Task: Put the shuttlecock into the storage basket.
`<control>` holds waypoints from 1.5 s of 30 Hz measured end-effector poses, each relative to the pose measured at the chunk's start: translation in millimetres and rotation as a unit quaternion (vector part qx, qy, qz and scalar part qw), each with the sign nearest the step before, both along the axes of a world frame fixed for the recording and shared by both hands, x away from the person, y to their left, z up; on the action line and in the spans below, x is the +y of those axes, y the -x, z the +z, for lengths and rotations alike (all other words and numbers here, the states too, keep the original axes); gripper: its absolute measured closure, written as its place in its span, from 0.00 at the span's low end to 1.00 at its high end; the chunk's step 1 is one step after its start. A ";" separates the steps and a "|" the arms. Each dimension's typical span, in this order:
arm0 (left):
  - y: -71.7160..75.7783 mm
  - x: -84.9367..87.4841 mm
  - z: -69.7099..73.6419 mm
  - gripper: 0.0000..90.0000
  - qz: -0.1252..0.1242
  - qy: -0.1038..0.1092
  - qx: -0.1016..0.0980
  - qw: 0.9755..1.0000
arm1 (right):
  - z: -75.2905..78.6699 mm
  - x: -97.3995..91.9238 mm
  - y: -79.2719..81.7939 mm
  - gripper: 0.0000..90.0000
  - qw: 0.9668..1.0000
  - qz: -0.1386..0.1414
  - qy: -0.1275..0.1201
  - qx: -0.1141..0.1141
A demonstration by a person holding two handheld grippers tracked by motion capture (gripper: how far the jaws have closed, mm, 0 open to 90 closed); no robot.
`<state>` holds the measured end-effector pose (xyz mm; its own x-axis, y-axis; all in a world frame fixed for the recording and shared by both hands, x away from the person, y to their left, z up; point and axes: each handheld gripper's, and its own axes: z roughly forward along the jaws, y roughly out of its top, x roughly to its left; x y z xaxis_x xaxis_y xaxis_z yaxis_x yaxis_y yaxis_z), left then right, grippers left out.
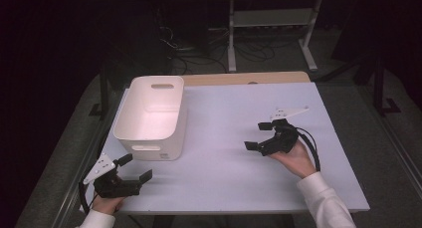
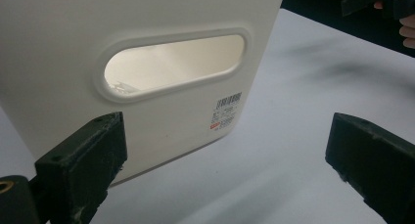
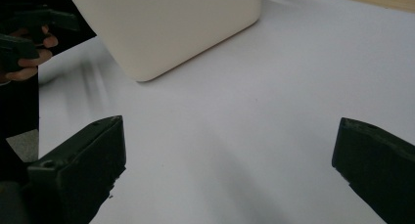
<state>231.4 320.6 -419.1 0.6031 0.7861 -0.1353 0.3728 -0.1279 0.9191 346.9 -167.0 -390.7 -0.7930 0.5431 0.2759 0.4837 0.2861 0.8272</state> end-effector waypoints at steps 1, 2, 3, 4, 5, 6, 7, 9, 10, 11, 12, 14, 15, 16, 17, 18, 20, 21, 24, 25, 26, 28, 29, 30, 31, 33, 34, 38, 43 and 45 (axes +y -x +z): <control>0.0 0.0 0.0 0.02 0.000 0.000 0.000 1.000 | -0.3 -1.7 0.7 0.00 1.000 -0.002 0.001 0.002; -0.1 -0.2 -0.1 0.02 0.000 0.001 0.000 1.000 | -1.2 -3.3 0.7 0.00 1.000 -0.002 0.002 -0.001; -0.2 -0.2 -0.2 0.02 0.001 0.002 0.000 1.000 | -1.7 -4.8 1.0 0.00 1.000 -0.003 0.001 -0.003; -0.2 -0.2 -0.2 0.02 0.001 0.002 0.000 1.000 | -2.1 -6.5 1.4 0.00 1.000 -0.006 0.001 -0.004; -0.2 -0.1 -0.2 0.02 0.000 0.002 0.000 1.000 | -2.4 -8.1 1.9 0.00 1.000 -0.008 -0.001 -0.003; -0.2 -0.1 -0.2 0.02 0.000 0.002 0.000 1.000 | -2.8 -9.9 2.3 0.00 1.000 -0.010 -0.002 -0.005; -0.1 -0.1 -0.2 0.02 0.000 0.002 0.000 1.000 | -3.2 -11.7 2.5 0.00 1.000 -0.011 -0.002 -0.005; -0.2 -0.1 -0.2 0.02 0.000 0.002 0.000 1.000 | -4.1 -14.6 2.9 0.00 1.000 -0.013 -0.003 -0.004; -0.2 -0.1 -0.2 0.02 0.000 0.002 0.000 1.000 | -4.8 -15.9 3.2 0.00 1.000 -0.015 -0.003 -0.006; -0.2 0.0 -0.2 0.02 0.000 0.002 0.000 1.000 | -5.4 -17.2 3.7 0.00 1.000 -0.017 -0.003 -0.005; -0.1 0.0 -0.2 0.02 0.000 0.002 0.000 1.000 | -6.0 -18.3 3.8 0.00 1.000 -0.019 -0.003 -0.006; -0.1 0.0 -0.2 0.02 0.000 0.002 0.000 1.000 | -7.2 -20.5 4.7 0.00 1.000 -0.021 -0.001 -0.006; 0.0 0.1 -0.1 0.02 0.000 0.001 0.000 1.000 | -8.0 -21.6 5.0 0.00 1.000 -0.022 -0.001 -0.006; 0.1 0.0 0.0 0.02 0.001 0.002 0.000 1.000 | -8.6 -23.1 5.3 0.00 1.000 -0.023 0.001 -0.007; 0.0 0.1 -0.1 0.02 0.000 0.002 -0.001 1.000 | -9.1 -24.3 6.0 0.00 1.000 -0.025 0.000 -0.007; -0.1 -0.1 -0.1 0.02 0.001 0.003 0.000 1.000 | -9.5 -25.9 6.9 0.00 1.000 -0.026 0.000 -0.007; -0.2 -0.1 -0.1 0.02 0.001 0.001 0.001 1.000 | -10.6 -29.3 8.2 0.00 0.999 -0.029 0.000 -0.013; -0.1 -0.1 -0.1 0.02 0.001 0.000 0.001 1.000 | -11.0 -31.5 9.5 0.00 0.999 -0.032 -0.001 -0.011; -0.1 -0.2 -0.1 0.02 0.002 0.001 0.001 1.000 | -13.0 -36.7 11.5 0.00 0.999 -0.036 0.000 -0.011; -0.2 -0.3 -0.2 0.02 0.002 0.001 0.001 1.000 | -13.6 -38.6 12.3 0.00 0.999 -0.038 0.000 -0.011; -0.2 -0.2 -0.2 0.02 0.002 0.001 0.001 1.000 | -14.1 -40.6 13.3 0.00 0.999 -0.040 0.001 -0.010; -0.1 -0.2 -0.1 0.02 0.001 0.001 0.001 1.000 | -15.6 -45.1 14.5 0.00 0.999 -0.043 0.004 -0.014; -0.2 -0.2 -0.2 0.02 0.002 0.001 0.001 1.000 | -16.3 -47.4 15.3 0.00 0.999 -0.046 0.006 -0.016; -0.3 -0.3 -0.3 0.02 0.002 0.003 0.000 1.000 | -17.2 -49.5 16.1 0.00 0.999 -0.048 0.006 -0.016; -0.3 -0.3 -0.4 0.02 0.002 0.003 0.000 1.000 | -17.7 -51.6 17.1 0.00 0.999 -0.051 0.009 -0.014; -0.3 -0.5 -0.5 0.02 0.002 0.004 -0.001 1.000 | -19.4 -55.3 18.5 0.00 0.998 -0.053 0.009 -0.011; -0.3 -0.5 -0.5 0.02 0.002 0.003 -0.001 1.000 | -20.7 -57.2 19.1 0.00 0.998 -0.055 0.009 -0.013; -0.4 -0.5 -0.5 0.02 0.003 0.004 -0.001 1.000 | -25.6 -62.2 21.5 0.00 0.998 -0.059 0.008 -0.009; 0.0 -0.1 -0.2 0.02 0.002 0.003 -0.004 1.000 | -26.8 -67.2 22.1 0.00 0.998 -0.068 0.002 -0.013; 0.1 -0.3 -0.2 0.02 0.003 0.007 -0.004 1.000 | -26.0 -68.7 23.5 0.00 0.997 -0.071 -0.001 -0.015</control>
<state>231.4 320.4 -419.2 0.6003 0.7873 -0.1408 0.3652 -0.1132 0.9240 323.4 -235.7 -416.8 -0.7155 0.6502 0.2556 0.4951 0.2139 0.8421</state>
